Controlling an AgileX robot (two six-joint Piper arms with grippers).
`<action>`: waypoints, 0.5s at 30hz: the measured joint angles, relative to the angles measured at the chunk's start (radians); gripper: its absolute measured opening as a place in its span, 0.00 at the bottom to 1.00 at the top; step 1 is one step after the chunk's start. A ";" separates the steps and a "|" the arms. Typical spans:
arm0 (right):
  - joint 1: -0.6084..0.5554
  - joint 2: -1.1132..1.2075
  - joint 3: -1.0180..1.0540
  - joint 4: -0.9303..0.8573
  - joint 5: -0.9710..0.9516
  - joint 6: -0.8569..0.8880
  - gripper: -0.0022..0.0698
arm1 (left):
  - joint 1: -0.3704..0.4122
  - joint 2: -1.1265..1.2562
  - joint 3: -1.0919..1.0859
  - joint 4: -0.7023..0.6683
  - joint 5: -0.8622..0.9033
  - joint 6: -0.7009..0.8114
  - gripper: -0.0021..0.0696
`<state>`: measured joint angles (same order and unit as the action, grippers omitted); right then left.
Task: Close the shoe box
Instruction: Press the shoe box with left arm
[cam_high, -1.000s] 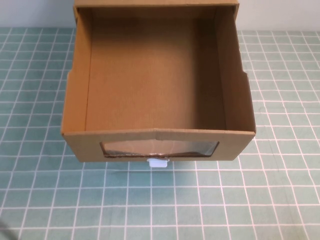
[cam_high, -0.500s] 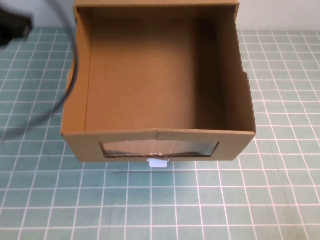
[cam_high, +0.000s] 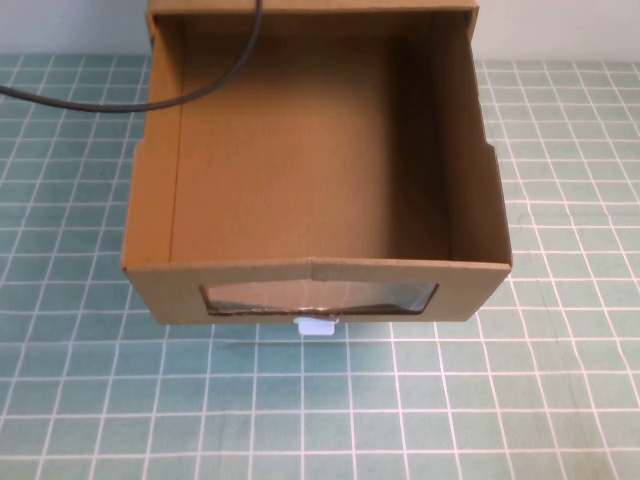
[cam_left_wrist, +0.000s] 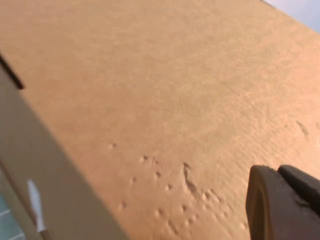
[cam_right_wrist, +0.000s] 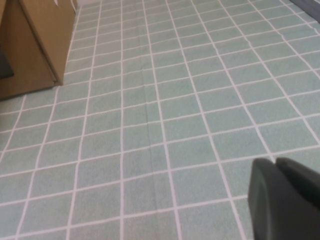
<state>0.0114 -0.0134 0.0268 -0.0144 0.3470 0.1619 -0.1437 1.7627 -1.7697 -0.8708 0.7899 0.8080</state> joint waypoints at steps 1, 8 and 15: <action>0.000 0.000 0.000 0.000 0.000 0.000 0.01 | -0.004 0.014 -0.009 0.000 0.003 0.000 0.02; 0.000 0.000 0.000 0.014 -0.035 0.000 0.01 | -0.010 0.054 -0.021 0.011 0.021 0.001 0.02; 0.000 0.000 0.000 0.273 -0.258 0.000 0.01 | -0.010 0.056 -0.028 0.017 0.023 0.001 0.02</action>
<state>0.0114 -0.0134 0.0268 0.2585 0.0892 0.1619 -0.1540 1.8186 -1.7974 -0.8537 0.8129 0.8087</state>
